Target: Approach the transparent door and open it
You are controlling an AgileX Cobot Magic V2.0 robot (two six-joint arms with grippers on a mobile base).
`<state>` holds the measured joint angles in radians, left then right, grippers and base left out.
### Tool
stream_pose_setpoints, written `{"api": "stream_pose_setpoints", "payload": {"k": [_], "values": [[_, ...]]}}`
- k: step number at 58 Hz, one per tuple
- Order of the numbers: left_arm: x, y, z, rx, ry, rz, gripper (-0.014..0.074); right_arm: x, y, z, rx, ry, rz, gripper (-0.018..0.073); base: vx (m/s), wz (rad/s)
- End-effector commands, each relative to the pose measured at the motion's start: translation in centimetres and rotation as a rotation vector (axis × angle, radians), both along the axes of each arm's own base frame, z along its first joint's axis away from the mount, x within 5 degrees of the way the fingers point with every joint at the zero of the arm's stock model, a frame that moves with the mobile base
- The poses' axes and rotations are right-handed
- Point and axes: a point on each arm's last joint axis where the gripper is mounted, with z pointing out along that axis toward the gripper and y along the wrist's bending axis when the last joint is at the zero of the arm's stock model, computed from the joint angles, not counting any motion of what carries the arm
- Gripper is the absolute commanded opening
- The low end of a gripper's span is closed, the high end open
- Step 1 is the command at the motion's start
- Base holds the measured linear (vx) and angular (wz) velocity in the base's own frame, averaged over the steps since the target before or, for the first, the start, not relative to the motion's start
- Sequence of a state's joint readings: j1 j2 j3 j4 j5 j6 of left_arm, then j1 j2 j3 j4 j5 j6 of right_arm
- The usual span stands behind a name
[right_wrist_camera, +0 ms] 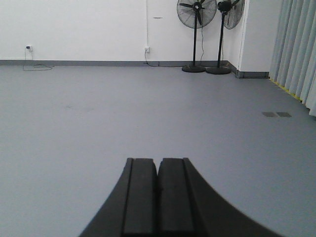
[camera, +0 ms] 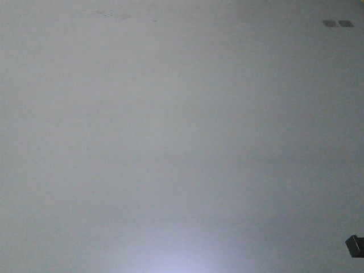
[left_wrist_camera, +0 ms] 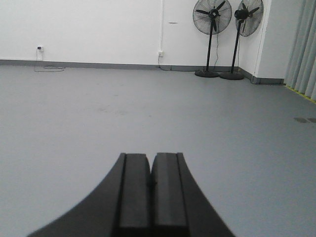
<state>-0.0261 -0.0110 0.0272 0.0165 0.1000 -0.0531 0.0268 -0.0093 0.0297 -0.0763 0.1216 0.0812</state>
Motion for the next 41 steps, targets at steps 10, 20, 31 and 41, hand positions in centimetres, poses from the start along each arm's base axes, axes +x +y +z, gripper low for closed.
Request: {"api": "stream_pose_setpoints", "payload": {"k": [10,20,31,41], "values": [[0.02,-0.04,-0.17,-0.018,-0.067,-0.006,-0.0006,-0.04,0.04,0.33,-0.01,-0.082,0.004,-0.0005,0.01,-0.01],[0.02,-0.04,-0.17,-0.018,-0.067,-0.006,-0.0006,-0.04,0.04,0.33,-0.01,-0.082,0.004,-0.0005,0.01,-0.01],[0.02,-0.04,-0.17,-0.018,-0.067,-0.006,-0.0006,-0.04,0.04,0.33,-0.01,-0.082,0.004,-0.0005,0.01,0.0],[0.02,-0.04,-0.17,-0.018,-0.067,-0.006,-0.0006,-0.04,0.04,0.33,-0.01,-0.082,0.004,-0.0005,0.0,0.0]]}}
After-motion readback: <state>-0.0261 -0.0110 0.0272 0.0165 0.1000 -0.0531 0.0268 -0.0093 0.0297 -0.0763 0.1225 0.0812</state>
